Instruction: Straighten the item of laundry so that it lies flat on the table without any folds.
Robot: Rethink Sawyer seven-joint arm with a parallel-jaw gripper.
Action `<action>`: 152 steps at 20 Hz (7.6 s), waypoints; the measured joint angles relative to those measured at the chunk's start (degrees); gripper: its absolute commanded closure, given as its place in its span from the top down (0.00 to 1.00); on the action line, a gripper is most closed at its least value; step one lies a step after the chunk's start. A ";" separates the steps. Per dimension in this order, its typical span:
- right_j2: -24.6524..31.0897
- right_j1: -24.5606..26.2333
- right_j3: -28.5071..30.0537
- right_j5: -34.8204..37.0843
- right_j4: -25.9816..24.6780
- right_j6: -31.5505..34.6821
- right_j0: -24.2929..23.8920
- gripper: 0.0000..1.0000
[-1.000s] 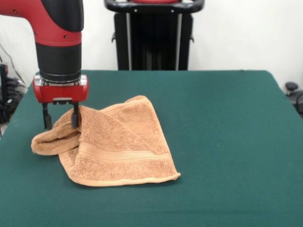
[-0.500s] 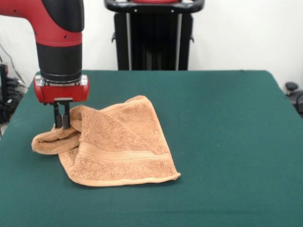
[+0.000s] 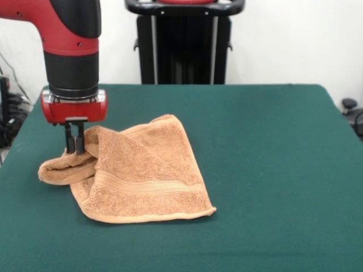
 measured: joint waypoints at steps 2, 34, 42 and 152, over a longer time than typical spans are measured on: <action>-0.02 -1.00 1.01 -0.01 0.02 0.00 -0.05 0.00; -9.37 -8.75 15.96 -10.52 2.22 0.12 2.53 0.00; -13.74 -8.72 18.62 -16.62 7.90 1.92 9.40 0.00; -17.41 5.87 14.60 -26.04 15.28 1.95 12.33 1.00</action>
